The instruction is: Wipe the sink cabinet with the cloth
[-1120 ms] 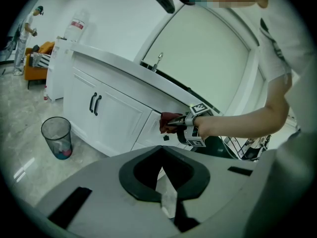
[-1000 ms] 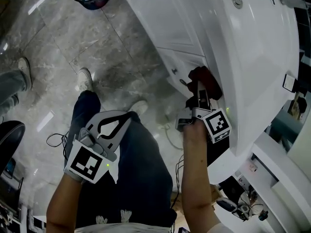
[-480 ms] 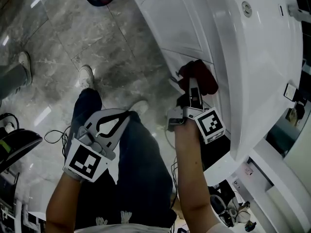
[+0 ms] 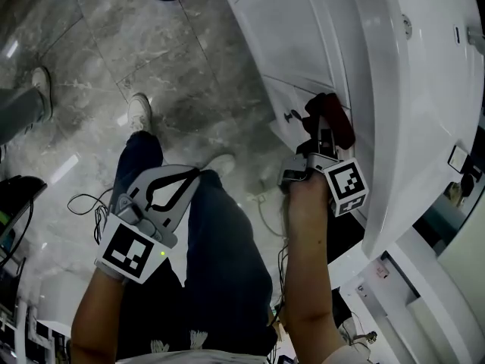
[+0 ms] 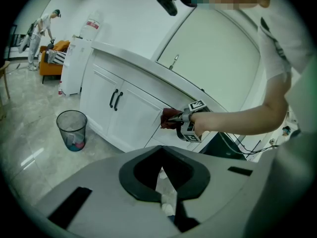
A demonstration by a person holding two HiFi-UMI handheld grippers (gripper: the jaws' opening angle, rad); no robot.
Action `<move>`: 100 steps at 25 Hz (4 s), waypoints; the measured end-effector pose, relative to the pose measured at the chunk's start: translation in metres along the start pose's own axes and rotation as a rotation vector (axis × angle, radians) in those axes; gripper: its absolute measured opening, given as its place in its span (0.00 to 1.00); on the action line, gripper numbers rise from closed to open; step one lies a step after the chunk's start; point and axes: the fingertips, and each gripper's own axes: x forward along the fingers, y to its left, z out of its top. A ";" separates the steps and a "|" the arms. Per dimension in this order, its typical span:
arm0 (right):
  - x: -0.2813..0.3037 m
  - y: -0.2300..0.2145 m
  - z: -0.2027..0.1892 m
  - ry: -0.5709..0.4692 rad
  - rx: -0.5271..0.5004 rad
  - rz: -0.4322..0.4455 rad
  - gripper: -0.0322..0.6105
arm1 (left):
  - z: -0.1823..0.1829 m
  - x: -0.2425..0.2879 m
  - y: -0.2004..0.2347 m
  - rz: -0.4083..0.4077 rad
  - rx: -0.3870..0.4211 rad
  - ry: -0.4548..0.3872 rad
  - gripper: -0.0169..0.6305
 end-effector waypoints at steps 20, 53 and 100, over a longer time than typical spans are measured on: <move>0.081 -0.063 -0.068 0.033 -0.098 -0.025 0.22 | -0.046 0.009 0.010 0.087 -0.053 0.064 0.04; 0.068 -0.134 -0.087 0.002 -0.112 -0.019 0.22 | -0.059 0.042 -0.027 0.035 0.020 0.103 0.04; -0.110 -0.160 0.009 -0.017 0.040 -0.232 0.21 | -0.024 0.056 -0.090 -0.130 0.071 0.045 0.04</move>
